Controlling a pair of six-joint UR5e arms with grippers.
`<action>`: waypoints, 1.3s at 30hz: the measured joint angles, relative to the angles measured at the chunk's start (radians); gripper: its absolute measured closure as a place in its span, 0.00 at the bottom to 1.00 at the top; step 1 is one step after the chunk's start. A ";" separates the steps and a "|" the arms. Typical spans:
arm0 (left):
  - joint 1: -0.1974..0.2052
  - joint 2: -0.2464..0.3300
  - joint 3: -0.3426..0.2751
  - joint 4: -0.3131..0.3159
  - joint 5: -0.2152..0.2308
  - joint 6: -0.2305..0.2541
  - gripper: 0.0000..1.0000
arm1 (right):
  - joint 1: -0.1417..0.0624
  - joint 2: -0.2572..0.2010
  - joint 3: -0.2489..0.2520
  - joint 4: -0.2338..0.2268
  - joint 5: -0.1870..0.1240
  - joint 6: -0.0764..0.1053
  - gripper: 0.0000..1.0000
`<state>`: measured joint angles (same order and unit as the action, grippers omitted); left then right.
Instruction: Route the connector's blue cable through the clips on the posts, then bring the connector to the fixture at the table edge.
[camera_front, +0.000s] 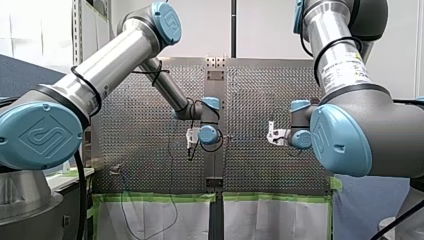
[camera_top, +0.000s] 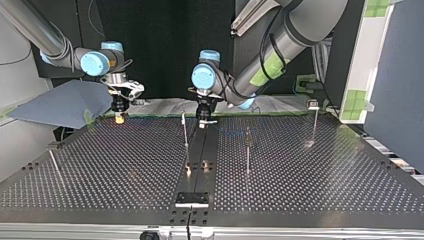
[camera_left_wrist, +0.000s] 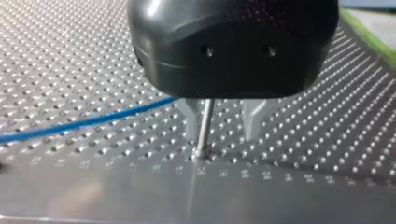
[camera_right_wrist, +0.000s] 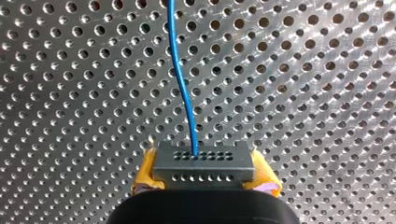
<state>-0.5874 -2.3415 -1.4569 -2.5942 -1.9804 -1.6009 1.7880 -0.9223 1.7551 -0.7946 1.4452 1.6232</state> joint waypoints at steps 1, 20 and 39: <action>0.000 0.000 0.000 -0.007 0.006 0.001 0.10 | 0.000 0.000 0.000 0.000 0.000 0.000 1.00; -0.012 0.038 -0.001 -0.124 0.077 0.020 0.00 | -0.002 0.000 0.001 0.009 -0.005 0.001 1.00; -0.054 0.052 -0.016 -0.184 0.109 0.048 0.00 | -0.006 0.000 0.001 0.011 -0.011 0.003 1.00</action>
<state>-0.6411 -2.2892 -1.4733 -2.7785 -1.8718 -1.5532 1.7815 -0.9224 1.7557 -0.7838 1.4346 1.6263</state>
